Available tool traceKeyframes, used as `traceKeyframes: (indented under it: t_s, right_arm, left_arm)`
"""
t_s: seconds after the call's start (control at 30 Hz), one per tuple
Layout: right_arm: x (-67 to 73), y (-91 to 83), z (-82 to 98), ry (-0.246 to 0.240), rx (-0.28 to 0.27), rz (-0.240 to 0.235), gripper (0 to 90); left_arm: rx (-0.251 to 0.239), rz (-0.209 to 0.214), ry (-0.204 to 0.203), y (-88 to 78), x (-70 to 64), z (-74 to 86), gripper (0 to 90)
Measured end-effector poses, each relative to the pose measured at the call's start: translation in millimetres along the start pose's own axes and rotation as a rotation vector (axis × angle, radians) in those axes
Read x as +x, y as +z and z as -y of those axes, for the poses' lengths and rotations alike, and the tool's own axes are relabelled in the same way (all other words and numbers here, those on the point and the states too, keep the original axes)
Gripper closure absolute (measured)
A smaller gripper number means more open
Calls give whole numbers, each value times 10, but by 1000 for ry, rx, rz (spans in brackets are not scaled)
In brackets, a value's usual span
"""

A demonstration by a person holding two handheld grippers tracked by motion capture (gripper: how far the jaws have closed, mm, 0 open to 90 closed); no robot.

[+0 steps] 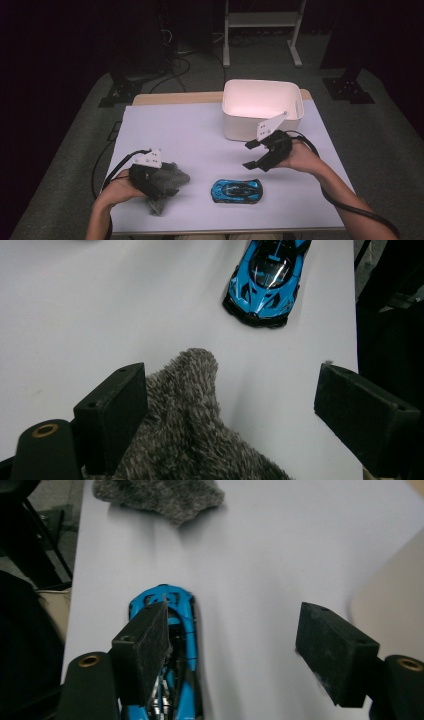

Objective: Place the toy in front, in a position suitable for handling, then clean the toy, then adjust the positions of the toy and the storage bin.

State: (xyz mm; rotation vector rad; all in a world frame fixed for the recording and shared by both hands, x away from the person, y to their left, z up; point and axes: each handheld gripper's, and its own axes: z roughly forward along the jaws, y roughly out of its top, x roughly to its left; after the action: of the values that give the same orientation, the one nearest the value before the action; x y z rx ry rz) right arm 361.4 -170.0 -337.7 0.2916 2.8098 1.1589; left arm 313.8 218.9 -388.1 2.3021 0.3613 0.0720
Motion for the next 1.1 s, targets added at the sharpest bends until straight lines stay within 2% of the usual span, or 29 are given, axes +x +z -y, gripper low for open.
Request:
traceKeyframes:
  t_s: [0.1, 0.13, 0.23, 0.27, 0.43, 0.63, 0.8, 1.1]
  right_arm:
    - [-44, -61, -67, 0, -5, 2, 273]
    - [-92, -110, -140, -7, -4, 7, 274]
    - [-138, -132, -183, -8, 5, 5, 274]
    - [-207, -145, -228, -9, 16, 10, 273]
    - [-275, -159, -279, 1, 26, 15, 263]
    - [-359, -226, -345, -18, 25, 30, 262]
    - [-539, -290, -416, -15, 40, 61, 262]
    - [-773, -229, -450, 0, 80, 94, 263]
  left_arm:
    - [-1, -5, -2, -12, 4, 3, 115]
    - [5, -10, -5, -19, 7, 7, 107]
    - [12, -12, -8, -20, 11, 12, 104]
    - [14, -11, -9, -20, 12, 16, 104]
    - [16, -10, -15, -28, 6, 25, 104]
    - [13, -14, -4, -61, -4, 15, 104]
    - [4, -18, -1, -73, -14, 1, 104]
    - [7, -15, -15, -64, 5, 34, 103]
